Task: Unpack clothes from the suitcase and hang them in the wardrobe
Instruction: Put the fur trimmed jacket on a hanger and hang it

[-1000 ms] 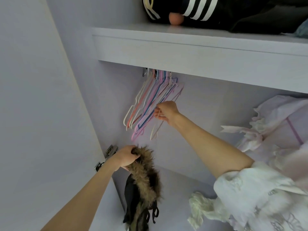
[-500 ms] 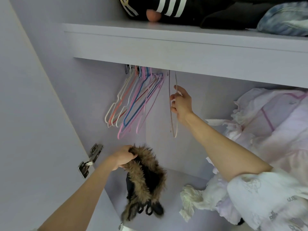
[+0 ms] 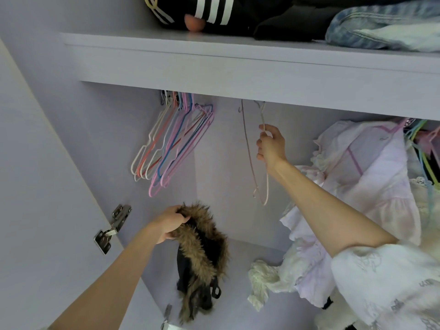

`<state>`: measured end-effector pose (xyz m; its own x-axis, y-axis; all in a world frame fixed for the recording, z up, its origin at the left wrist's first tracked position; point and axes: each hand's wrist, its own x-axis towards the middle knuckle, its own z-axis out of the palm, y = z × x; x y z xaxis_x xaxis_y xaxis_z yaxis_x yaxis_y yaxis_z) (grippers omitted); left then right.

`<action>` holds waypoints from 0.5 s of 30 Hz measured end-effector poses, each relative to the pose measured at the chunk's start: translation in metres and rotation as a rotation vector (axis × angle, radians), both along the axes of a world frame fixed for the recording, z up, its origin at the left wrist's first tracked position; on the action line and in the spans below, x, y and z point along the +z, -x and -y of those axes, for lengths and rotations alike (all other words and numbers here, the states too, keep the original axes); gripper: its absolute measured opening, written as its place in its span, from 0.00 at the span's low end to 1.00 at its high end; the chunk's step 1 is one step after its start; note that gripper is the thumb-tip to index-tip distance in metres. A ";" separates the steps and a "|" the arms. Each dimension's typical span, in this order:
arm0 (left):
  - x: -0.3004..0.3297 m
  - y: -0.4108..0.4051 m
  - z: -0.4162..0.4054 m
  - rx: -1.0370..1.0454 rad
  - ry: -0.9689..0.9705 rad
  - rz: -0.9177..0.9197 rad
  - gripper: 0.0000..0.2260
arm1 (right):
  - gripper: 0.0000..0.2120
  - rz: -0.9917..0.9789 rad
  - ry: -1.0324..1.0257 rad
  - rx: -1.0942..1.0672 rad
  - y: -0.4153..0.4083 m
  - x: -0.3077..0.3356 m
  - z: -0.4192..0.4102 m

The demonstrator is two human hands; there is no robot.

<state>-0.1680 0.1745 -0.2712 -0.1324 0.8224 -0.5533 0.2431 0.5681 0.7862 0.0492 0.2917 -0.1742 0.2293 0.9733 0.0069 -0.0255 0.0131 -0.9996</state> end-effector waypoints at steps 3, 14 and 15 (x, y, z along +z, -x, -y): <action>0.000 -0.002 0.002 0.021 -0.013 0.034 0.10 | 0.09 -0.026 0.029 -0.002 -0.001 -0.013 0.008; -0.001 0.001 0.008 0.044 -0.049 -0.025 0.07 | 0.21 0.030 0.225 -0.050 -0.031 -0.099 0.047; -0.004 0.003 0.007 0.064 -0.039 -0.014 0.08 | 0.22 0.055 0.262 -0.059 -0.034 -0.104 0.045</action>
